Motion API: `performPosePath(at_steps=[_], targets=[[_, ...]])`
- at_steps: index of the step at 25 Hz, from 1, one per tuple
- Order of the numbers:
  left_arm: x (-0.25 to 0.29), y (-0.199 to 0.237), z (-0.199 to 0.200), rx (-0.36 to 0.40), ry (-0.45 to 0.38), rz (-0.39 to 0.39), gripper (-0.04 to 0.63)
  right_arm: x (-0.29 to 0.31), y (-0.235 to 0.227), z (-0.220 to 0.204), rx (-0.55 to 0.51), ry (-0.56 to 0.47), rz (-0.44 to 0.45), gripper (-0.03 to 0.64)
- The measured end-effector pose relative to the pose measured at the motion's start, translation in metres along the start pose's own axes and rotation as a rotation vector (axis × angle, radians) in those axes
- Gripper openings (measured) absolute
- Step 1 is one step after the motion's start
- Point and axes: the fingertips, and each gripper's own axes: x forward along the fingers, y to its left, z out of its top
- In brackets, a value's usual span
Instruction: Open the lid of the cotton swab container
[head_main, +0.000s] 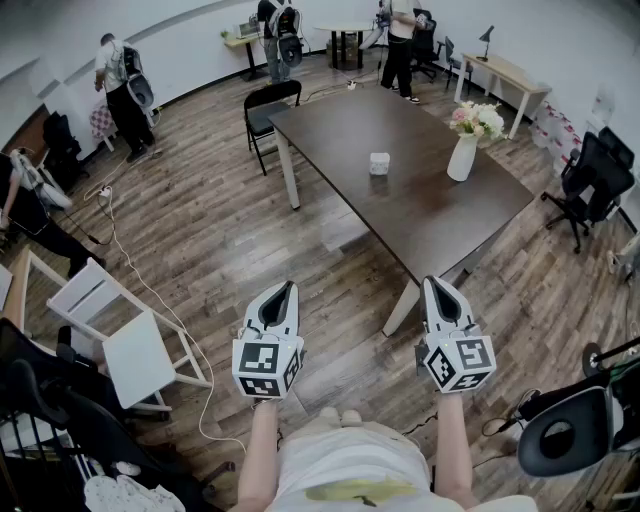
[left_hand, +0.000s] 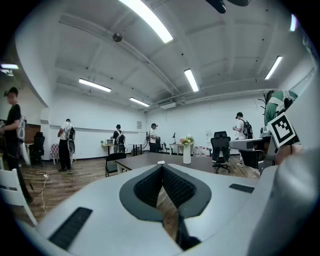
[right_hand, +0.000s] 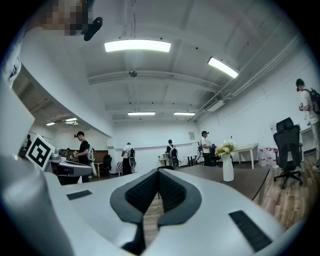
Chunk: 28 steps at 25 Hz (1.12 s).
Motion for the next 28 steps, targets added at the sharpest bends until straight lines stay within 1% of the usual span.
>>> performPosePath(at_steps=[6,10,15,20,23,28], targets=[[0.012,-0.008,-0.004,-0.005,0.007,-0.003,0.023,0.005,-0.014,-0.003,0.014,-0.002,0.004,0.021],[0.020,-0.013,-0.006,-0.013,0.019,-0.006,0.023,0.006,-0.022,-0.005,0.054,-0.018,0.020,0.021],[0.027,-0.023,-0.012,-0.014,0.030,-0.015,0.023,0.012,-0.030,-0.011,0.054,-0.006,0.028,0.021],[0.041,-0.024,-0.014,-0.019,0.037,-0.021,0.023,0.026,-0.032,-0.016,0.064,0.003,0.037,0.021],[0.054,-0.025,-0.012,-0.013,0.046,-0.034,0.023,0.036,-0.037,-0.019,0.072,0.011,0.040,0.021],[0.081,-0.018,-0.018,-0.004,0.061,-0.084,0.023,0.063,-0.039,-0.029,0.092,0.010,0.050,0.021]])
